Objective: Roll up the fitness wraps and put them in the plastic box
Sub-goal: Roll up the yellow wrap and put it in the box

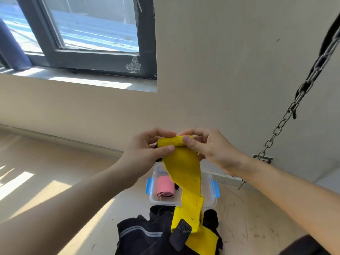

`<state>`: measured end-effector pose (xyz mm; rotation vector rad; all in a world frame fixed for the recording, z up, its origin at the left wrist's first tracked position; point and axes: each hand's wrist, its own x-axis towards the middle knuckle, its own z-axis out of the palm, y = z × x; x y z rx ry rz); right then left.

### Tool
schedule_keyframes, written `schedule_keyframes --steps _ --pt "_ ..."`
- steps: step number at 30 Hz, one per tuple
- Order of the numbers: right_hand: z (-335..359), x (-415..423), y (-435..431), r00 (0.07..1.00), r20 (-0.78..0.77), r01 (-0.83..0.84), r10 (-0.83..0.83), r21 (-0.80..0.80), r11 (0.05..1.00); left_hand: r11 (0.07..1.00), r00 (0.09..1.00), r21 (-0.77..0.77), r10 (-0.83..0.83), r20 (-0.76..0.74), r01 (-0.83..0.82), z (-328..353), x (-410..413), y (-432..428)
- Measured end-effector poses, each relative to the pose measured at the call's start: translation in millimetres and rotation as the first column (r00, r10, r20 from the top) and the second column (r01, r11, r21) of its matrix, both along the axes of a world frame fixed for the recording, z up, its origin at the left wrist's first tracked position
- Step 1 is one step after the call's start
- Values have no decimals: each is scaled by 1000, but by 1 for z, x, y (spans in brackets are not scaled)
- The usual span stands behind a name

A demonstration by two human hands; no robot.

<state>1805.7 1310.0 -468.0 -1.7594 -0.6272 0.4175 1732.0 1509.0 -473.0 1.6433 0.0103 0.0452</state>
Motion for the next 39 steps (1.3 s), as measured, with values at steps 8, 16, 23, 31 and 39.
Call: schedule_keyframes --steps 8,16,23,31,39 --pt "-5 -8 5 993 -121 29 -15 115 993 995 999 95 34 15 -35 -1 -5 5" --pt "-11 -10 12 999 6 31 -33 153 988 988 997 150 -32 -75 43 0 -5 15" --pt "-15 -1 10 997 31 -67 64 79 995 984 999 177 6 -45 2 -4 -4 19" --pt "-15 0 16 1000 -15 -6 5 -80 997 971 991 218 74 110 -96 -13 0 18" --pt "-18 2 12 994 -109 11 -6 47 999 976 995 213 -34 -98 55 -20 5 24"
